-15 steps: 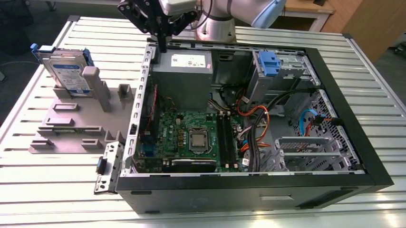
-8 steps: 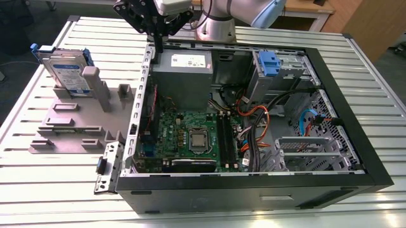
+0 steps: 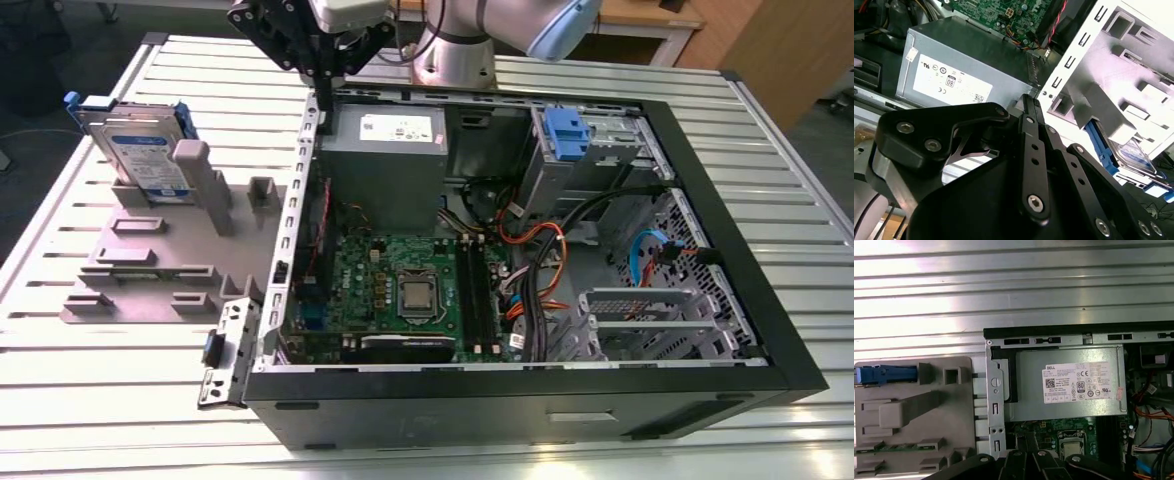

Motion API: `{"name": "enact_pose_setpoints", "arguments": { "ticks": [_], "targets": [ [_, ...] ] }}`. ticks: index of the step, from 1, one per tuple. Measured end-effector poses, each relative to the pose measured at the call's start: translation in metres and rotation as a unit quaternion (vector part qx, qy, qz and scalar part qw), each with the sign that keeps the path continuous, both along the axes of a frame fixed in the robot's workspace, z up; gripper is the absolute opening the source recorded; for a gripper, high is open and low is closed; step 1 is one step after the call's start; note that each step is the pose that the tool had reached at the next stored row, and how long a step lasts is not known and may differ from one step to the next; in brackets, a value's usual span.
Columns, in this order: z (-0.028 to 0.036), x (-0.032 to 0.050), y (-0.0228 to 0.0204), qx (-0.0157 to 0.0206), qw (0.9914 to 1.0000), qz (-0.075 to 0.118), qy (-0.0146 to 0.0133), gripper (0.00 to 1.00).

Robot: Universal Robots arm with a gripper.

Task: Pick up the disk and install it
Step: 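Reach for the disk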

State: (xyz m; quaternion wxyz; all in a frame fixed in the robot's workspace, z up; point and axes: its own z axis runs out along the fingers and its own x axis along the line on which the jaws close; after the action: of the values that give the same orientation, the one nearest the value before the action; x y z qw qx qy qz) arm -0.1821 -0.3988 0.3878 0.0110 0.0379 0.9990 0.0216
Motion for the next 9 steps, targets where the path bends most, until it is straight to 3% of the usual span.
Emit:
{"name": "enact_pose_setpoints", "arguments": {
  "ticks": [9],
  "targets": [
    [-0.0007,-0.0091,0.0001,0.0000,1.00000,0.000,0.0006,0.11]
  ]
}}
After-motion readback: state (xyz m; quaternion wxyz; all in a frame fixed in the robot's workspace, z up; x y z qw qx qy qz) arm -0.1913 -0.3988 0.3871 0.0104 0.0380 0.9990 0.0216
